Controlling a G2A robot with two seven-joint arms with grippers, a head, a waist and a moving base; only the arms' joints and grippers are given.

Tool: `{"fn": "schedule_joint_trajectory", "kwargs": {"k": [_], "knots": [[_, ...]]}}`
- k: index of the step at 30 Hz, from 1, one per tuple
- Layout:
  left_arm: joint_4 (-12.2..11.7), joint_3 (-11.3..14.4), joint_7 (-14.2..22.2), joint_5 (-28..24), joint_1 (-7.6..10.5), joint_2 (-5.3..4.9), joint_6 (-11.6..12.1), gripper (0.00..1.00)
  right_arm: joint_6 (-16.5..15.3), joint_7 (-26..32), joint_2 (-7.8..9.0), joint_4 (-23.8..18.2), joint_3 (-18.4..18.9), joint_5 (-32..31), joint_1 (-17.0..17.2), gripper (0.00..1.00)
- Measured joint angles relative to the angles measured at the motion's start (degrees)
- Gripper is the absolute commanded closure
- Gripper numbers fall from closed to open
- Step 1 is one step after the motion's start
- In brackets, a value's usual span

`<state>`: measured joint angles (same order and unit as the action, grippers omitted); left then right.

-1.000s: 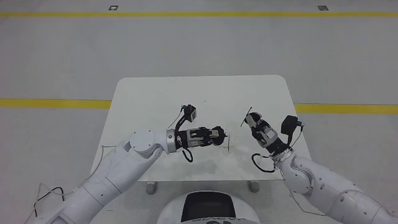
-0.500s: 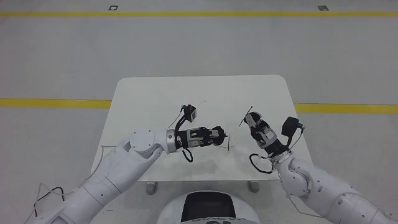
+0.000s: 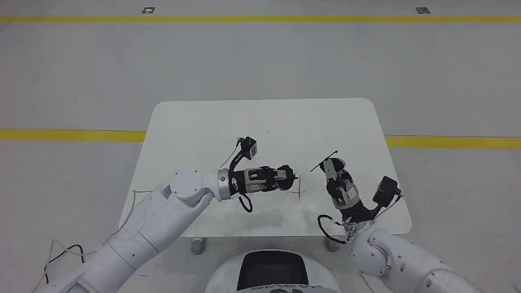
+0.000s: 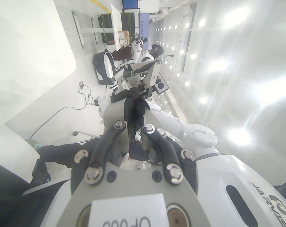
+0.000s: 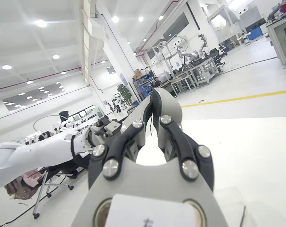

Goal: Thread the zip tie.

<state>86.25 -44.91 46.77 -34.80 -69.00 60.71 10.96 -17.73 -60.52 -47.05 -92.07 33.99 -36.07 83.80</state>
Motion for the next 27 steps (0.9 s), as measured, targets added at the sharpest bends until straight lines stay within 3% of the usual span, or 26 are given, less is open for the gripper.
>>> {"fn": "schedule_joint_trajectory", "kwargs": {"k": [7,16,27], "knots": [[0.00,0.00,0.00,0.00,0.00,0.00,0.00,1.00,-1.79,-2.66,-1.33,0.42,0.74,-3.57,1.28,1.00],[0.00,0.00,0.00,0.00,0.00,0.00,0.00,1.00,-1.75,-3.96,-1.44,0.11,0.98,-4.79,1.57,1.00],[0.00,0.00,0.00,0.00,0.00,0.00,0.00,1.00,1.42,-2.67,-2.31,-1.70,4.26,-8.22,4.74,1.00]]}}
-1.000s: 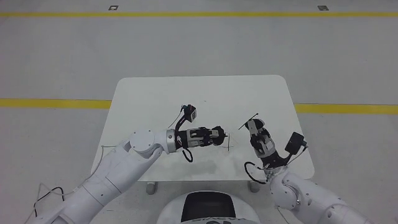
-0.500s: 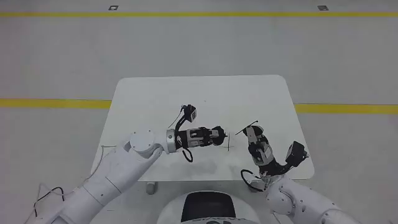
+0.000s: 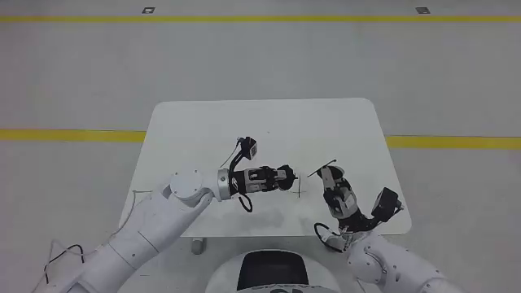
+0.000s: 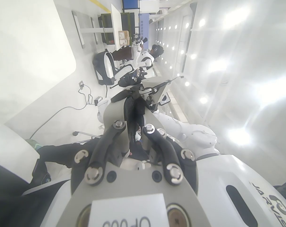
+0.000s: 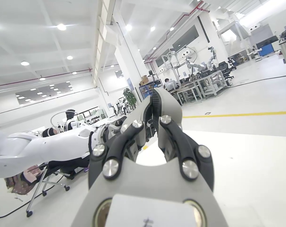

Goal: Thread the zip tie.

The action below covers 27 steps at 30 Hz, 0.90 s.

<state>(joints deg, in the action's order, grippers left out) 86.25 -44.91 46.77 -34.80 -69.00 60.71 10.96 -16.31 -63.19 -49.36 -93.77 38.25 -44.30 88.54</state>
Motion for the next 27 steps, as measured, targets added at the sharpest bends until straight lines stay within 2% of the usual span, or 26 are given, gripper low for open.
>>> {"fn": "schedule_joint_trajectory", "kwargs": {"k": [11,19,27], "knots": [[0.00,0.00,0.00,0.00,0.00,0.00,0.00,1.00,1.46,1.27,-2.08,-0.09,0.90,-1.53,1.68,1.00],[0.00,0.00,0.00,0.00,0.00,0.00,0.00,1.00,1.91,1.83,-2.25,-0.33,1.08,-2.07,1.60,1.00],[0.00,0.00,0.00,0.00,0.00,0.00,0.00,1.00,2.37,3.22,-3.35,-1.21,2.41,-3.77,2.60,1.00]]}}
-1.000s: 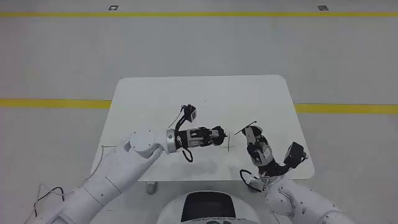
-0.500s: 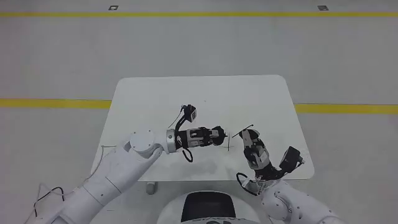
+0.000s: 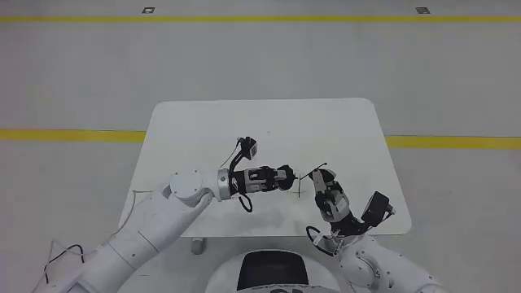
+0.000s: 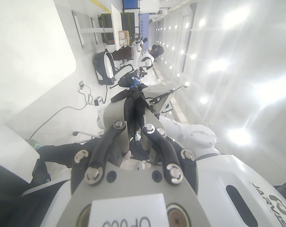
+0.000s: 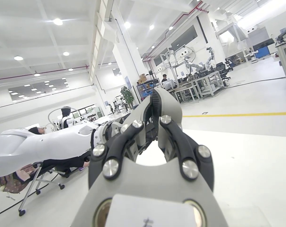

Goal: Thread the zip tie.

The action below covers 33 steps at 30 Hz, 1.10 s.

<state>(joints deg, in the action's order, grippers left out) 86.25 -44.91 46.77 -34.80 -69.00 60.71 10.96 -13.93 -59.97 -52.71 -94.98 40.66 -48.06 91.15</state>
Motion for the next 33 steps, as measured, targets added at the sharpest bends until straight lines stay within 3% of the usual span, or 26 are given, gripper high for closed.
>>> {"fn": "schedule_joint_trajectory", "kwargs": {"k": [33], "knots": [[0.00,0.00,0.00,0.00,0.00,0.00,0.00,1.00,-2.72,3.04,-4.03,2.08,5.25,-2.78,2.38,1.00]]}}
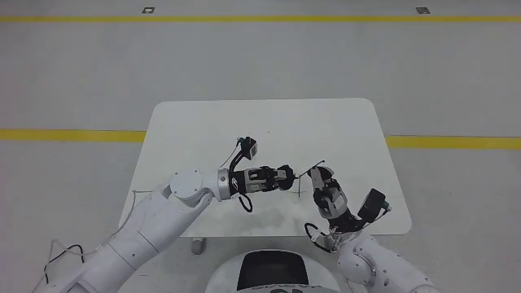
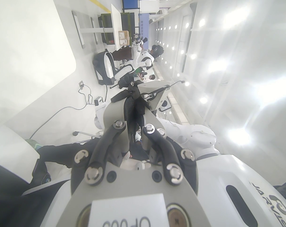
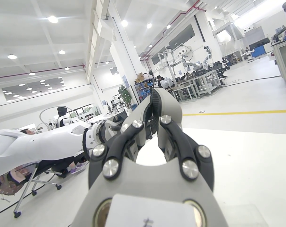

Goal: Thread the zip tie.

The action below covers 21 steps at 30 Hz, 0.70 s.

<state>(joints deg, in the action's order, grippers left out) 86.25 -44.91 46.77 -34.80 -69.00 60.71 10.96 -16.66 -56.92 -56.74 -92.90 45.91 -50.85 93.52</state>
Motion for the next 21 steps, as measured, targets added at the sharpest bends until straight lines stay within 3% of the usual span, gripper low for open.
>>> {"fn": "schedule_joint_trajectory", "kwargs": {"k": [21], "knots": [[0.00,0.00,0.00,0.00,0.00,0.00,0.00,1.00,-1.20,1.31,-2.00,0.13,2.72,-2.37,1.50,1.00]]}}
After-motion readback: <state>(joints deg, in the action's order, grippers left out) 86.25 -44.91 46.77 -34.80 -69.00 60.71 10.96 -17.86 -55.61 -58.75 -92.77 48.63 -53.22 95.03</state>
